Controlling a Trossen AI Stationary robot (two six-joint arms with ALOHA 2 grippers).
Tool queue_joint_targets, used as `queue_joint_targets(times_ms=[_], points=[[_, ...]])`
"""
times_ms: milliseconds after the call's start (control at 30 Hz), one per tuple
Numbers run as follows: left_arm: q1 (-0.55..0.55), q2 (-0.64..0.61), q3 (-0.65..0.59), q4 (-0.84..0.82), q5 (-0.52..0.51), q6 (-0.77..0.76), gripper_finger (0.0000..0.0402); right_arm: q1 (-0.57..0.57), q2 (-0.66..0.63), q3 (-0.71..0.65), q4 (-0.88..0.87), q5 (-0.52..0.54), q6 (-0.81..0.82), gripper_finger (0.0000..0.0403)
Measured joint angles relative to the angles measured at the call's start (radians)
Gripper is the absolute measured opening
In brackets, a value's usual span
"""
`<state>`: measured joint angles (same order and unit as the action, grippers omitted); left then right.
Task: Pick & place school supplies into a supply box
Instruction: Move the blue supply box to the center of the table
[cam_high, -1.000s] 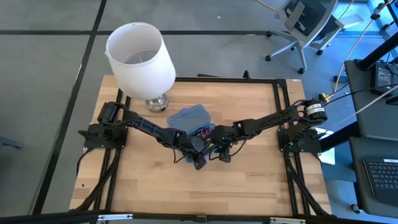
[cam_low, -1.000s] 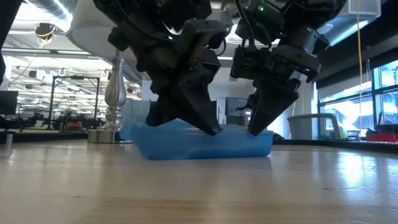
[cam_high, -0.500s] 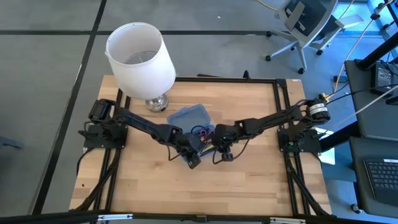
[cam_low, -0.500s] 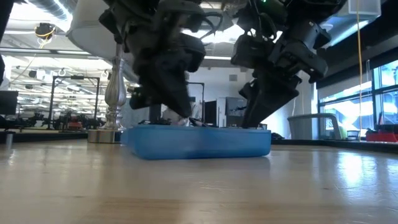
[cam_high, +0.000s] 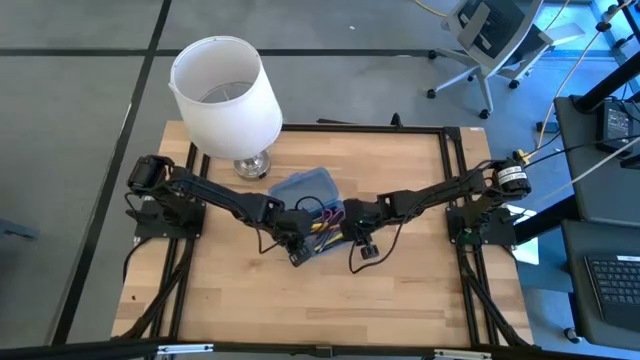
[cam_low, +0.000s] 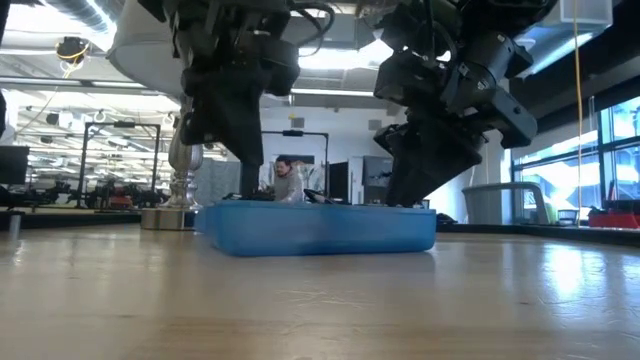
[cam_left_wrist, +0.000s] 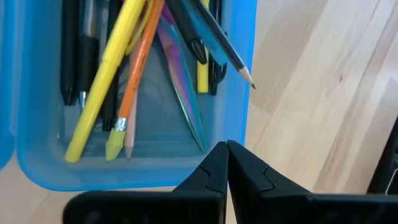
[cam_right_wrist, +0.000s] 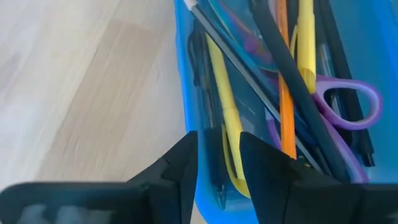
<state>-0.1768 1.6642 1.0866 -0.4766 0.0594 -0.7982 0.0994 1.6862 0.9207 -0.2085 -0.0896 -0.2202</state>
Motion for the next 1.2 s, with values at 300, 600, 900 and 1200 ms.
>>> queue_joint_targets(times_ms=[300, 600, 900, 1200], points=[[0.000, -0.007, 0.000, 0.004, -0.016, 0.000, 0.0001, 0.000, 0.025, 0.002, 0.001, -0.088, 0.034, 0.0123], [0.000, -0.007, 0.000, 0.006, -0.016, 0.000, 0.0002, 0.000, 0.017, 0.001, 0.004, -0.112, 0.064, 0.0123], [0.000, -0.007, 0.000, 0.006, -0.033, 0.010, 0.0003, 0.002, 0.016, 0.001, -0.030, -0.161, 0.110, 0.0123], [0.002, -0.007, 0.000, 0.006, -0.033, 0.011, 0.0003, 0.035, 0.016, 0.000, -0.030, -0.176, 0.174, 0.0123]])
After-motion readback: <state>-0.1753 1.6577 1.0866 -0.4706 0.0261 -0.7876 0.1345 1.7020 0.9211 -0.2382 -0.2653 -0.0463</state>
